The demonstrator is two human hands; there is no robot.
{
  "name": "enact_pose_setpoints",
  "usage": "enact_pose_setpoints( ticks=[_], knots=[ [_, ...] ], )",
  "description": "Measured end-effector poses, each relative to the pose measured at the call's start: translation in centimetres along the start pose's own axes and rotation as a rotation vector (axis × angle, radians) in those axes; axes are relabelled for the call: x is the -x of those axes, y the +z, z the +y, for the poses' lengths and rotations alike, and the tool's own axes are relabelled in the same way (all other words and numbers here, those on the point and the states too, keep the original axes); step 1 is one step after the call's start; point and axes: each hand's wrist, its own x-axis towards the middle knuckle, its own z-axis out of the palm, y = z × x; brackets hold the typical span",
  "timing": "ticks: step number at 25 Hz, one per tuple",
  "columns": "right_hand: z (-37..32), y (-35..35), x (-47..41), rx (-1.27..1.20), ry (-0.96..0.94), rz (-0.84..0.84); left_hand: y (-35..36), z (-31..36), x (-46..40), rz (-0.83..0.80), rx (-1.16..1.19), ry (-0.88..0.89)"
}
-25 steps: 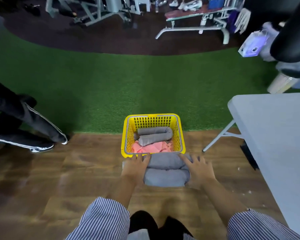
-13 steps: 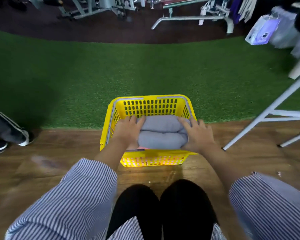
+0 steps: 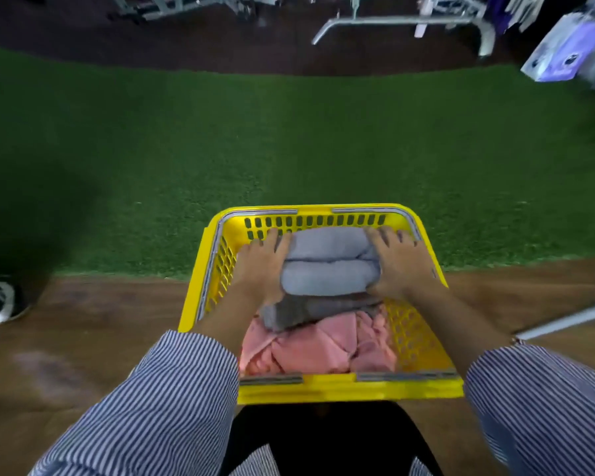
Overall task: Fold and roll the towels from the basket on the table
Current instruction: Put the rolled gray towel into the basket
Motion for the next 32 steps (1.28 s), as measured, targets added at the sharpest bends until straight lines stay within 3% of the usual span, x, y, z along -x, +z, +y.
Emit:
enact_pose_setpoints(
  ticks=[4,8,15,19,22,24,25,29,32],
  knots=[
    [0.2,5.6,-4.1,0.018,-0.060,-0.218,5.4,0.5,-2.8,-0.143,0.018,0.005],
    [-0.4,10.7,-3.9,0.117,-0.095,-0.313,10.5,1.0,-3.6,-0.307,0.115,0.046],
    [-1.0,14.5,-3.7,0.191,-0.173,-0.136,13.9,2.2,-4.3,-0.297,0.074,0.023],
    [0.0,13.7,-4.7,0.156,-0.286,0.031,13.2,1.7,-5.0,-0.123,0.150,0.053],
    [1.1,11.4,-8.0,0.085,-0.212,0.203,11.3,-1.3,-8.2,0.218,0.118,0.077],
    [1.3,11.2,-9.4,0.061,-0.151,0.217,10.6,-2.2,-9.9,0.272,0.087,0.057],
    [1.2,11.7,-9.4,0.065,-0.141,0.160,10.9,-1.8,-10.1,0.223,0.071,0.047],
    [-0.7,14.8,-8.0,0.102,-0.193,-0.126,15.2,1.0,-7.5,-0.285,0.038,-0.100],
    [-1.2,14.8,-8.1,0.099,-0.165,-0.105,15.4,0.9,-7.0,-0.287,0.039,-0.128]
  ],
)
